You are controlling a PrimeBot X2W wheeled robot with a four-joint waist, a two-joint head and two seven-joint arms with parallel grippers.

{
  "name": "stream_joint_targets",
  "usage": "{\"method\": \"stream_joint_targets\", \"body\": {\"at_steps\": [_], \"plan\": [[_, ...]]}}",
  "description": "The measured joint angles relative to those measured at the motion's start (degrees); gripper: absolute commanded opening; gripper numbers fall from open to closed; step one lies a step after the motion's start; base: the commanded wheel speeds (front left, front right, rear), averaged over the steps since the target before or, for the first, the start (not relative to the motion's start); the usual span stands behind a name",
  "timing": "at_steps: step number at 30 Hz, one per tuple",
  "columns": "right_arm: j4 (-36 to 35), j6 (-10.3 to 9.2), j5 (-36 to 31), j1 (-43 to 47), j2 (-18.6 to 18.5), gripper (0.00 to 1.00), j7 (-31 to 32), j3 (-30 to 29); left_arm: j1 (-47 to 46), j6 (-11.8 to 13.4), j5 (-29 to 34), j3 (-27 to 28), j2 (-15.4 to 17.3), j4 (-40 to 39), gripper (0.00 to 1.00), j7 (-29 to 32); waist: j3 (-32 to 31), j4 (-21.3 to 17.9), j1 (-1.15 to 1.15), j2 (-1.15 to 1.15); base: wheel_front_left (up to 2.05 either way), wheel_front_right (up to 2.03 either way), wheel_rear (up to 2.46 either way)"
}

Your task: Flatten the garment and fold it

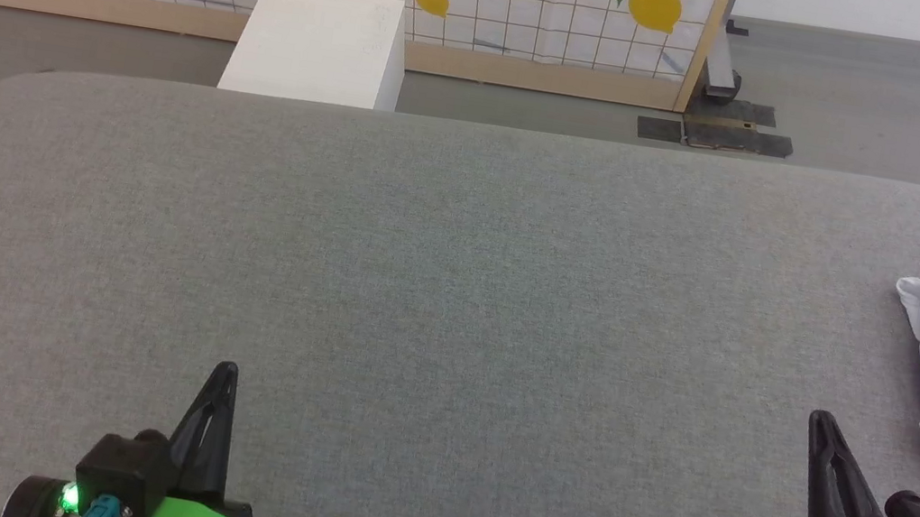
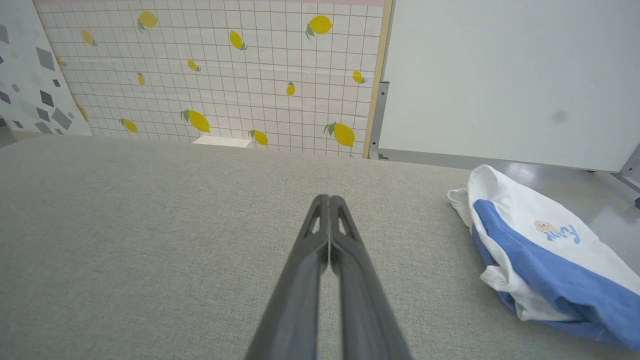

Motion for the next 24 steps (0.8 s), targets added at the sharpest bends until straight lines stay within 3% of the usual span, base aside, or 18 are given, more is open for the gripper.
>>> {"method": "stream_joint_targets", "body": {"at_steps": [24], "plan": [[0.80, 0.00, -0.01, -1.20, 0.00, 0.00, 1.33, 1.46, -1.99, -0.42, 2.32, 1.81, -0.63, 1.07, 0.00, 2.96, -0.65, -0.18, 0.00, 0.00, 0.00, 0.00, 0.00]]}}
